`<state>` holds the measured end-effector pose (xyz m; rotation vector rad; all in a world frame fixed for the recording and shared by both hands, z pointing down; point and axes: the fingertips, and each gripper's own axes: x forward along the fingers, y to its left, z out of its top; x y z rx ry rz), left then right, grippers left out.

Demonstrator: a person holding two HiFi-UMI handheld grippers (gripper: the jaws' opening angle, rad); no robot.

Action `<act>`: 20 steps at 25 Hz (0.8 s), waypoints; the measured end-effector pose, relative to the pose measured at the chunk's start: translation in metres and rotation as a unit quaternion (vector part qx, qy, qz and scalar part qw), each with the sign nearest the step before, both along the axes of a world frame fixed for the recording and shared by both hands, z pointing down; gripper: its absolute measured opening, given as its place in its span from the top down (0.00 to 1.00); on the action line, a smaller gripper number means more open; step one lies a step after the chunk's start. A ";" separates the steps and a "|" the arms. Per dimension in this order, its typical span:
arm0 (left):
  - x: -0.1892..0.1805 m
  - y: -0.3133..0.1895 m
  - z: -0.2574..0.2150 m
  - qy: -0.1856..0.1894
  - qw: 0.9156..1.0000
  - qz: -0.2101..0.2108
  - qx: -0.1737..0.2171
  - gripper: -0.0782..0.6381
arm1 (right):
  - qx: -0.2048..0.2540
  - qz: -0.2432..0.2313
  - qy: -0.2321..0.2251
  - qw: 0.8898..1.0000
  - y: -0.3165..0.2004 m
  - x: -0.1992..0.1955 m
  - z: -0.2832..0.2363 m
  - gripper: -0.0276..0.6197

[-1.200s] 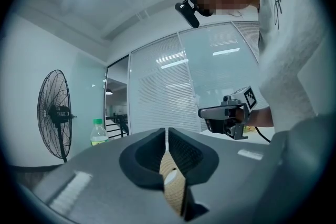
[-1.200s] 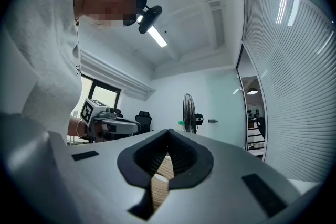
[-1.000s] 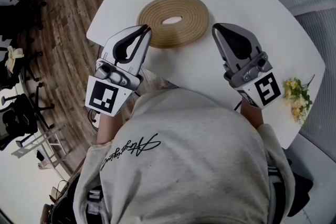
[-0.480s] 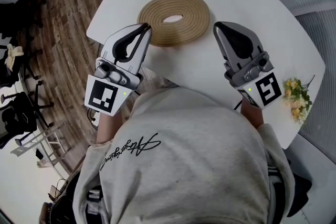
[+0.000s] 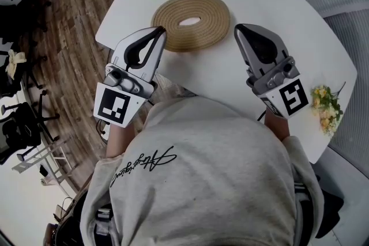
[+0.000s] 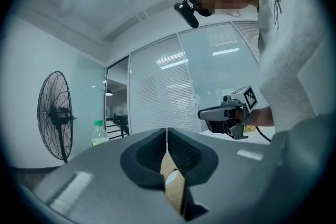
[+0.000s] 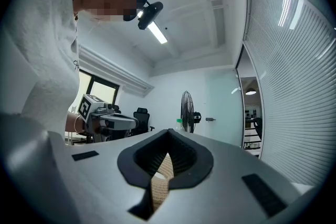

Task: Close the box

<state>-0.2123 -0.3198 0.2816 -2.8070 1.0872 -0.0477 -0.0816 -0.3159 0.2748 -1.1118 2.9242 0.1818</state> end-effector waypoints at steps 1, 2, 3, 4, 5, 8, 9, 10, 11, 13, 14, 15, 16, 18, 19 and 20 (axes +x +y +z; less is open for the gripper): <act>0.000 0.000 0.001 -0.001 1.000 0.001 0.000 0.89 | 0.000 0.001 0.004 1.000 0.000 0.000 0.001 0.95; 0.001 -0.001 0.001 -0.002 1.000 0.001 0.000 0.89 | 0.000 0.002 0.008 1.000 0.000 0.001 0.002 0.95; 0.001 -0.001 0.001 -0.003 1.000 0.002 0.000 0.89 | 0.001 0.003 0.012 1.000 0.000 0.001 0.002 0.95; 0.001 -0.001 0.001 -0.003 1.000 0.003 0.001 0.89 | 0.001 0.004 0.014 1.000 -0.001 0.001 0.002 0.95; 0.001 -0.002 0.001 -0.004 1.000 0.003 0.001 0.89 | 0.002 0.005 0.015 1.000 -0.001 0.001 0.002 0.95; 0.001 -0.003 0.000 -0.005 1.000 0.005 0.001 0.89 | 0.001 0.007 0.015 1.000 -0.003 0.002 0.001 0.95; 0.001 -0.004 0.001 -0.005 1.000 0.006 0.001 0.89 | 0.001 0.007 0.014 1.000 -0.003 0.002 0.002 0.95; 0.001 -0.004 0.001 -0.005 1.000 0.006 0.001 0.89 | 0.001 0.007 0.013 1.000 -0.003 0.002 0.002 0.95; 0.002 -0.004 0.001 -0.005 1.000 0.007 0.001 0.89 | 0.001 0.007 0.013 1.000 -0.003 0.002 0.002 0.95; 0.001 -0.005 0.002 -0.006 1.000 0.008 0.001 0.89 | 0.000 0.007 0.013 1.000 -0.004 0.001 0.002 0.95; 0.001 -0.005 0.002 -0.006 1.000 0.008 0.000 0.89 | 0.000 0.007 0.013 1.000 -0.004 0.001 0.003 0.95; 0.001 -0.006 0.002 -0.005 1.000 0.008 0.000 0.89 | -0.001 0.007 0.014 1.000 -0.004 0.001 0.003 0.95; 0.001 -0.006 0.002 -0.005 1.000 0.008 0.000 0.89 | -0.001 0.007 0.014 1.000 -0.005 0.002 0.003 0.95; 0.001 -0.006 0.003 -0.005 1.000 0.009 0.000 0.89 | -0.002 0.007 0.013 1.000 -0.004 0.001 0.003 0.95; 0.002 -0.006 0.003 -0.006 1.000 0.009 -0.001 0.89 | -0.001 0.007 0.013 1.000 -0.004 0.001 0.003 0.95; 0.002 -0.006 0.003 -0.006 1.000 0.010 -0.001 0.89 | -0.001 0.006 0.014 1.000 -0.004 0.001 0.003 0.95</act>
